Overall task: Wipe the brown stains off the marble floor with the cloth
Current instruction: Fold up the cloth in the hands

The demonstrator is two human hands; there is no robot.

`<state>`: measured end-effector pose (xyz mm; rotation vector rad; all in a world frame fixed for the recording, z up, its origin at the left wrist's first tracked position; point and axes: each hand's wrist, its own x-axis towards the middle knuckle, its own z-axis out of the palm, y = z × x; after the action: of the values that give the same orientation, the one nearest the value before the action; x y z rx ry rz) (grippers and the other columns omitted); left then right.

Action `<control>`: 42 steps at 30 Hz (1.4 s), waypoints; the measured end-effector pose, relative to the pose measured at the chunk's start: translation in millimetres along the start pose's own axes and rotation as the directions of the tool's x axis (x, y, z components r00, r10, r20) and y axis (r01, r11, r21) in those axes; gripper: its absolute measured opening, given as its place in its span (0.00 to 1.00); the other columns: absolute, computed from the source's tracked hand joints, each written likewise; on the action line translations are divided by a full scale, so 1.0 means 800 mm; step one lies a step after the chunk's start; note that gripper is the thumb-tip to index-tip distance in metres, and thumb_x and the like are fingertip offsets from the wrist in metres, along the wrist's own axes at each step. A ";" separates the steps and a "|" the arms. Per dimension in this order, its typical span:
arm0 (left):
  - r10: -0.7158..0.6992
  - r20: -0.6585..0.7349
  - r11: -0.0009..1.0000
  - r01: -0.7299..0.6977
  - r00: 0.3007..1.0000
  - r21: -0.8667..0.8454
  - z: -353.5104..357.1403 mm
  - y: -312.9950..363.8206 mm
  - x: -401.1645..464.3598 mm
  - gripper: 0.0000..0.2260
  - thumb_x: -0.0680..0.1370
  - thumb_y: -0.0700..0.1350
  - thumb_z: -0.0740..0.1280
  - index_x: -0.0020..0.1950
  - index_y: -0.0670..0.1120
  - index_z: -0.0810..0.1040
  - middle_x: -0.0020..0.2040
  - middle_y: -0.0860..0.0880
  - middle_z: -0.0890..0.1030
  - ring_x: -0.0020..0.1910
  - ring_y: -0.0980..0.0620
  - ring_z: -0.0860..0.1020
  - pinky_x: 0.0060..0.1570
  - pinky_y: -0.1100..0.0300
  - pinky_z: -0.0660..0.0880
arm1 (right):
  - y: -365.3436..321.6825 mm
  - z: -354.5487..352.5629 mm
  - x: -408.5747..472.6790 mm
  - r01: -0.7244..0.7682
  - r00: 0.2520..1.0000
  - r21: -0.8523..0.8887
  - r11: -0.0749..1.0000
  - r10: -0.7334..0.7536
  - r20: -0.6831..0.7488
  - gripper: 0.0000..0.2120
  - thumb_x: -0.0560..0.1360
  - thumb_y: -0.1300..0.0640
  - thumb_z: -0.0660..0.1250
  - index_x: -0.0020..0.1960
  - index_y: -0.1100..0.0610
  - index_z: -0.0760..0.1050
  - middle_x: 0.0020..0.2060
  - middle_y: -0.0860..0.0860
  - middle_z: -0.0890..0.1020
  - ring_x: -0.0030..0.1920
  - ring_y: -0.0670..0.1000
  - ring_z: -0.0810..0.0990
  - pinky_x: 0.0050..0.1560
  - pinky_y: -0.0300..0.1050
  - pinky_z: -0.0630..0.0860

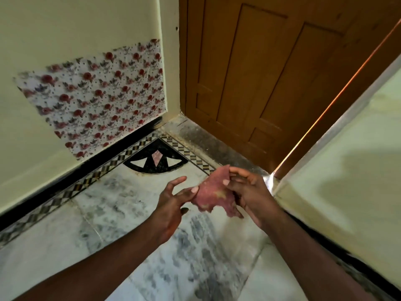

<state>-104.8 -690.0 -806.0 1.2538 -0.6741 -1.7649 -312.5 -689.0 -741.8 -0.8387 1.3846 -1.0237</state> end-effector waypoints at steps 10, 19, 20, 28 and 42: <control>0.231 -0.082 0.952 -0.208 0.970 0.224 0.162 0.356 -0.252 0.19 0.72 0.34 0.80 0.61 0.46 0.83 0.49 0.40 0.89 0.50 0.45 0.87 0.40 0.56 0.84 | -0.356 0.027 -0.196 0.019 0.986 0.152 0.988 0.007 -0.167 0.13 0.75 0.65 0.77 0.58 0.55 0.86 0.53 0.54 0.89 0.55 0.58 0.88 0.51 0.55 0.87; 0.360 0.036 0.874 -0.350 0.932 0.337 0.263 0.530 -0.470 0.15 0.72 0.30 0.78 0.52 0.47 0.86 0.49 0.44 0.88 0.46 0.54 0.87 0.39 0.59 0.84 | -0.544 0.012 -0.393 0.196 0.964 0.007 0.981 -0.191 -0.184 0.19 0.74 0.65 0.78 0.64 0.57 0.84 0.52 0.54 0.90 0.53 0.55 0.90 0.48 0.51 0.88; 0.387 0.044 0.854 -0.376 0.921 0.360 0.266 0.535 -0.480 0.14 0.72 0.30 0.79 0.51 0.47 0.87 0.48 0.45 0.89 0.47 0.52 0.88 0.40 0.57 0.85 | -0.551 0.011 -0.404 0.217 0.958 0.017 0.976 -0.210 -0.193 0.20 0.74 0.67 0.78 0.64 0.56 0.82 0.52 0.55 0.89 0.53 0.54 0.89 0.46 0.48 0.87; 0.515 0.173 0.669 -0.520 0.840 0.531 0.265 0.552 -0.519 0.15 0.72 0.37 0.81 0.55 0.51 0.89 0.51 0.56 0.89 0.53 0.58 0.86 0.53 0.56 0.85 | -0.565 0.019 -0.449 0.343 0.901 -0.252 0.905 -0.393 -0.185 0.19 0.68 0.67 0.83 0.57 0.55 0.87 0.45 0.49 0.90 0.47 0.49 0.90 0.48 0.45 0.87; 0.427 0.528 0.535 -0.676 0.734 0.507 0.331 0.596 -0.492 0.21 0.79 0.55 0.76 0.65 0.53 0.70 0.55 0.61 0.80 0.51 0.68 0.82 0.44 0.62 0.84 | -0.636 -0.024 -0.461 0.515 0.729 -0.444 0.734 -0.647 -0.224 0.08 0.79 0.67 0.73 0.50 0.56 0.78 0.43 0.47 0.82 0.42 0.40 0.81 0.37 0.33 0.76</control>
<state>-141.0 -596.7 -141.1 0.9627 -1.8511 -1.1823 -342.0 -529.5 -134.6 -1.4907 1.6938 -1.5061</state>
